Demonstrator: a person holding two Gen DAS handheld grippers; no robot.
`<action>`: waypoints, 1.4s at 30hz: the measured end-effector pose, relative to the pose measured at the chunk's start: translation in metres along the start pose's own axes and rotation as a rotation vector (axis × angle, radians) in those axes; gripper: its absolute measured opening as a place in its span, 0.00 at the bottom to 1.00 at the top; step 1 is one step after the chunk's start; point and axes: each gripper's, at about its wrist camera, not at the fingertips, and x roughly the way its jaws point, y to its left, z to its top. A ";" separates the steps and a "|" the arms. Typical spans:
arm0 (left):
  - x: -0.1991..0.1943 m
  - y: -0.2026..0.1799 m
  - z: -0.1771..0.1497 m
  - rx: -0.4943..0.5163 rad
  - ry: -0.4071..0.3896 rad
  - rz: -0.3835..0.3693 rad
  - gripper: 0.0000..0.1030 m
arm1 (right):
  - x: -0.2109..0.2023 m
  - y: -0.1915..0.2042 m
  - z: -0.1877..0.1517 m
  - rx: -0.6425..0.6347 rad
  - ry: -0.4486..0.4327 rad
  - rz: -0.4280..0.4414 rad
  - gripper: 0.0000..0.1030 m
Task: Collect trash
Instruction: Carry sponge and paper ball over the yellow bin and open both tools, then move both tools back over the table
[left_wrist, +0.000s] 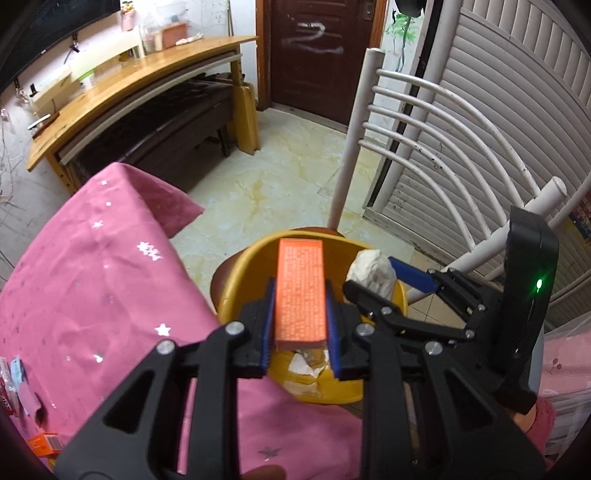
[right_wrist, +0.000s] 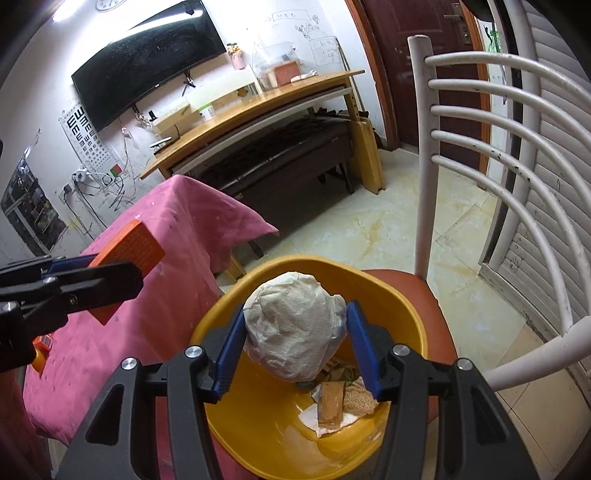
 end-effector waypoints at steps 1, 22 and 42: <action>0.002 -0.001 0.001 -0.003 0.006 -0.005 0.21 | 0.001 0.000 0.000 0.000 0.002 0.000 0.49; -0.063 0.044 -0.013 -0.089 -0.118 0.070 0.52 | -0.025 0.046 0.018 -0.073 -0.094 0.043 0.49; -0.155 0.195 -0.076 -0.310 -0.232 0.292 0.52 | 0.011 0.233 0.030 -0.352 -0.045 0.212 0.49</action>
